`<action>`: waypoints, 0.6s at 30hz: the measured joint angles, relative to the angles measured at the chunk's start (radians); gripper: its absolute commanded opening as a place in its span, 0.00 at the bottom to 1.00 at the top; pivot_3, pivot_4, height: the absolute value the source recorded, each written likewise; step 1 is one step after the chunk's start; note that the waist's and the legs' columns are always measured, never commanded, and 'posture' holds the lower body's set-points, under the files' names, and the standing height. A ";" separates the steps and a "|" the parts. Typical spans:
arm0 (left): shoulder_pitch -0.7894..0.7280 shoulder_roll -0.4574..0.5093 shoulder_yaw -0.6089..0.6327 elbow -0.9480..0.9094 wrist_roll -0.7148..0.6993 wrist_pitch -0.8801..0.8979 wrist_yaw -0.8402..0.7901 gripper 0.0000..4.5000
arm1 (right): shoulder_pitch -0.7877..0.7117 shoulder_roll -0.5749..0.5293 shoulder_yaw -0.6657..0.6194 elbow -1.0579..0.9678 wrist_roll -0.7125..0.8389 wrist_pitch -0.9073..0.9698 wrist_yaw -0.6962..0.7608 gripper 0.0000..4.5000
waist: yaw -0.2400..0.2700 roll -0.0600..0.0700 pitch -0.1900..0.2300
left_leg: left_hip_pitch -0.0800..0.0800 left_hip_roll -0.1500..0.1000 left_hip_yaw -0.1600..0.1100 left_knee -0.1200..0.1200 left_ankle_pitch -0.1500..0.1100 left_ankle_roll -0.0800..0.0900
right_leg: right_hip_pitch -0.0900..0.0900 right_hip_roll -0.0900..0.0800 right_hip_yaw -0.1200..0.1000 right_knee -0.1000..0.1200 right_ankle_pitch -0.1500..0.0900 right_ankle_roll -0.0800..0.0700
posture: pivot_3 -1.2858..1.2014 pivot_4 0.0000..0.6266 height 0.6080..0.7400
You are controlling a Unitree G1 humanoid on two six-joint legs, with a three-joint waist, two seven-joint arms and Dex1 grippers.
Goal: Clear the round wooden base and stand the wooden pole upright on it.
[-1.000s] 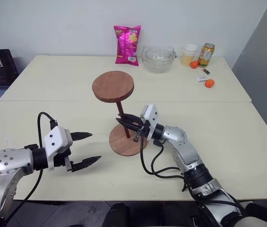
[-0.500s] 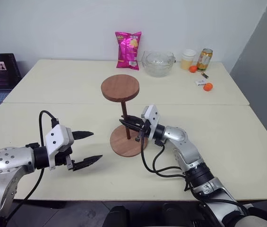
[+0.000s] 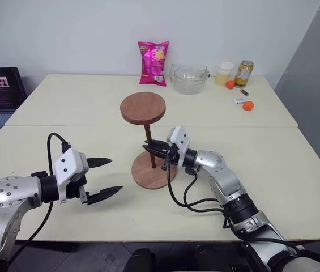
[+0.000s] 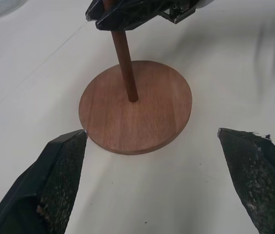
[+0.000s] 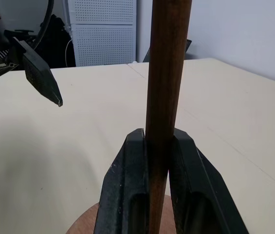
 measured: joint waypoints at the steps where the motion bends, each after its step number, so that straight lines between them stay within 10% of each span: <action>1: 0.000 0.000 0.000 0.000 0.000 0.000 0.000 1.00 | -0.001 -0.001 0.001 0.000 0.000 0.003 0.000 0.05 | 0.000 0.000 0.000 | 0.001 0.000 0.000 -0.001 0.000 0.000 | 0.001 0.000 0.000 0.000 0.000 -0.001 | 0.52 0.24 1.00; 18: -0.011 0.000 -0.008 0.004 0.010 -0.004 -0.001 1.00 | 0.025 -0.024 0.021 -0.095 -0.001 0.038 -0.006 0.05 | 0.001 0.002 0.002 | -0.006 0.000 0.000 -0.004 0.000 0.000 | -0.003 0.000 -0.001 -0.005 -0.001 -0.002 | 0.52 0.24 1.00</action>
